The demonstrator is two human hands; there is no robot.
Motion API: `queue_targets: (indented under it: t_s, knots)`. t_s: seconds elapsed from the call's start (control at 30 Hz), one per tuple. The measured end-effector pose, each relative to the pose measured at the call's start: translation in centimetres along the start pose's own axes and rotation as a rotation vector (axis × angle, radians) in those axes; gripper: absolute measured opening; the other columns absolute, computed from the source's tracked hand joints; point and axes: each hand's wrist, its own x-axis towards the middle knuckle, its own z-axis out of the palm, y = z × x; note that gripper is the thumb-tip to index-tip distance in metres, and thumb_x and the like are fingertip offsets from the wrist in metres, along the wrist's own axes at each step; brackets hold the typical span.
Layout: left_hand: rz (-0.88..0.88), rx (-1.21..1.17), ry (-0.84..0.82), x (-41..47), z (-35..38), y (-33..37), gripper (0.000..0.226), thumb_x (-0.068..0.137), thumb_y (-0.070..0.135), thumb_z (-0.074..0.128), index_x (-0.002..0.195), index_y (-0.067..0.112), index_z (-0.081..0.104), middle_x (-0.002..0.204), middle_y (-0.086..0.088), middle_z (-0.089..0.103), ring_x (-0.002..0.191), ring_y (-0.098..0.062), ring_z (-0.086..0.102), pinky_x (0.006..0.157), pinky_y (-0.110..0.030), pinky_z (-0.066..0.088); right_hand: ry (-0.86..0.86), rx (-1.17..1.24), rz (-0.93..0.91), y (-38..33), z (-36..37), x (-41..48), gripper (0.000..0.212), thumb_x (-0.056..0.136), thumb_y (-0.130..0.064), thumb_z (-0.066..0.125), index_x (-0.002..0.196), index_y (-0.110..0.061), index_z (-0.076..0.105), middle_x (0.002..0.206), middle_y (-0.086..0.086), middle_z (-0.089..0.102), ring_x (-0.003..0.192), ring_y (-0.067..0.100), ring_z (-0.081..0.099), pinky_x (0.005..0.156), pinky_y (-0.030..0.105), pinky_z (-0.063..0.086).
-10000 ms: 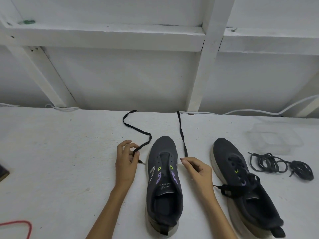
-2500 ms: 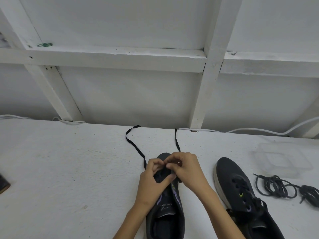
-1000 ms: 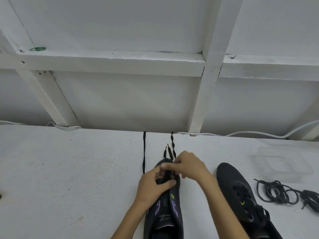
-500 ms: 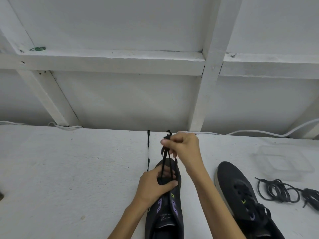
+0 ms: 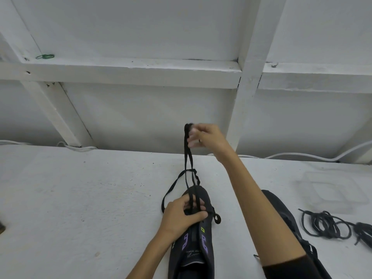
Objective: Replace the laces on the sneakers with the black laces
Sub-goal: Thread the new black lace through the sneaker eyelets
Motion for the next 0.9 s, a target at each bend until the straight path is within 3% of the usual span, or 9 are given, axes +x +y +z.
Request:
queue_targets:
  t_s: [0.1,0.17,0.27,0.37,0.53,0.63,0.7,0.8,0.9]
  knots:
    - [-0.001,-0.017,-0.001,0.0,0.0,-0.1,0.024,0.073,0.018,0.083,0.092,0.025,0.071,0.089,0.011,0.075,0.09,-0.003,0.069,0.087,-0.018,0.051,-0.124,-0.489,0.21,5.1,-0.9,0.7,0.037,0.09,0.008,0.052,0.126,0.002,0.059,0.101,0.013,0.063,0.083,0.029,0.063,0.064,0.031,0.058]
    - [0.003,-0.023,-0.003,0.1,0.0,-0.1,0.024,0.072,0.017,0.083,0.092,0.025,0.071,0.089,0.009,0.075,0.09,-0.004,0.07,0.089,-0.02,0.051,-0.146,-0.768,0.301,8.0,-0.7,0.4,0.036,0.082,-0.001,0.068,0.117,0.001,0.065,0.107,0.018,0.067,0.083,0.032,0.068,0.067,0.036,0.059]
    - [0.02,0.001,-0.008,0.1,0.0,0.0,0.024,0.073,0.018,0.083,0.091,0.025,0.07,0.089,0.01,0.075,0.091,-0.003,0.069,0.091,-0.021,0.051,-0.066,-0.886,0.26,10.5,0.6,-0.5,0.029,0.071,-0.008,0.074,0.098,0.003,0.069,0.094,0.016,0.071,0.078,0.029,0.065,0.066,0.033,0.051]
    - [0.041,0.034,-0.004,-0.1,0.0,0.2,0.023,0.074,0.02,0.082,0.091,0.028,0.069,0.089,0.013,0.074,0.091,-0.001,0.069,0.09,-0.021,0.051,-0.026,-0.814,0.221,11.2,0.7,-0.5,0.014,0.074,-0.006,0.066,0.084,0.003,0.069,0.08,0.011,0.07,0.07,0.025,0.062,0.062,0.031,0.05]
    - [0.102,0.1,0.035,-0.7,0.1,0.3,0.022,0.076,0.022,0.08,0.092,0.03,0.069,0.089,0.017,0.073,0.091,0.004,0.067,0.088,-0.014,0.049,0.367,0.024,0.104,5.8,-2.8,-0.2,0.009,0.09,-0.005,0.054,0.082,-0.005,0.059,0.071,0.007,0.067,0.056,0.012,0.064,0.053,0.028,0.049]
    - [0.138,0.131,0.047,-0.9,0.3,0.4,0.019,0.078,0.021,0.078,0.092,0.03,0.069,0.09,0.021,0.072,0.091,0.005,0.066,0.087,-0.014,0.049,0.648,0.327,-0.083,1.9,-6.0,-0.6,0.012,0.093,-0.001,0.044,0.085,-0.01,0.047,0.072,0.009,0.065,0.053,0.015,0.063,0.051,0.029,0.051]
    - [0.167,0.123,0.065,-1.1,0.5,0.5,0.017,0.079,0.017,0.077,0.091,0.026,0.07,0.09,0.021,0.072,0.09,0.003,0.067,0.085,-0.015,0.05,0.713,0.435,-0.122,1.1,-7.2,-1.2,0.008,0.095,-0.003,0.039,0.09,-0.009,0.041,0.074,0.012,0.063,0.053,0.021,0.061,0.049,0.031,0.051]
    - [0.17,0.055,0.134,-1.4,0.9,0.5,0.02,0.077,0.009,0.079,0.09,0.023,0.071,0.089,0.019,0.072,0.088,0.002,0.067,0.082,-0.013,0.049,0.761,0.34,-0.056,3.6,-7.6,-2.2,0.007,0.093,-0.006,0.039,0.092,-0.012,0.038,0.071,0.008,0.056,0.046,0.017,0.048,0.044,0.028,0.039]
    - [0.209,0.052,0.188,-1.4,1.0,0.3,0.028,0.073,0.008,0.081,0.092,0.027,0.071,0.093,0.018,0.07,0.094,-0.002,0.065,0.083,-0.013,0.049,0.767,-0.172,0.079,7.1,-8.4,-3.4,0.008,0.09,-0.011,0.049,0.097,-0.012,0.05,0.09,0.009,0.056,0.071,0.023,0.05,0.067,0.035,0.038]
